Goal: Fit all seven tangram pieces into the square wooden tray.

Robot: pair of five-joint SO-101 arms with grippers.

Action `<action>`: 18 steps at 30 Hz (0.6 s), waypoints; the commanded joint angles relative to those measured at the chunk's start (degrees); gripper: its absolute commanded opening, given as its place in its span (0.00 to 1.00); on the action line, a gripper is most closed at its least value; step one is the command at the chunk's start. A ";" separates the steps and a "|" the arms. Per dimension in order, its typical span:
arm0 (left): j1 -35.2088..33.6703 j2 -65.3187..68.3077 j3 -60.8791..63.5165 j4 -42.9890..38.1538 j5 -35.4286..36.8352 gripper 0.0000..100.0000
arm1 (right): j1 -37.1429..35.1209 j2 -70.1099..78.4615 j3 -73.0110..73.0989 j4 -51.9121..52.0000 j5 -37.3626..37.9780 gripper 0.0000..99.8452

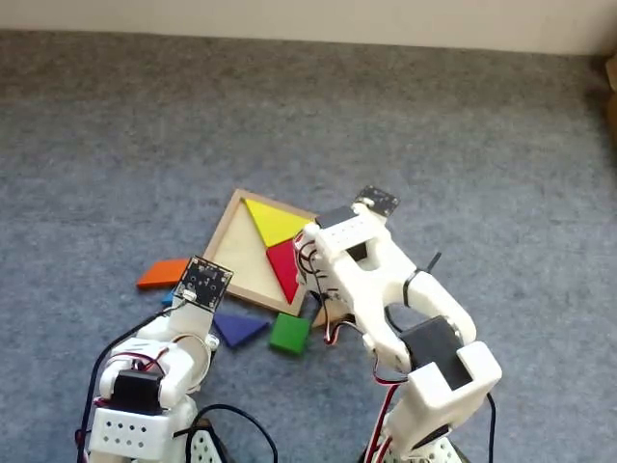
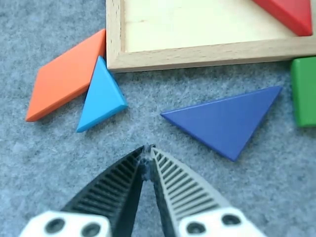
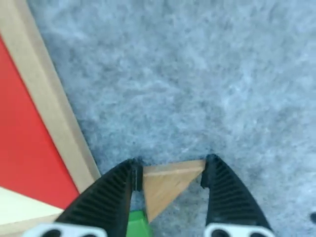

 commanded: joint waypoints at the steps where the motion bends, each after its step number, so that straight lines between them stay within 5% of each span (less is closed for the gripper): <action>1: -0.40 -3.30 1.10 0.26 0.26 0.01 | 1.10 -1.01 -3.56 0.66 0.00 0.13; 9: -0.40 -3.30 1.10 0.26 0.26 0.01 | 0.75 -0.92 -16.84 12.44 3.96 0.13; 18: -0.48 -3.30 1.10 0.26 0.26 0.01 | -6.90 -0.48 -21.93 12.62 3.60 0.13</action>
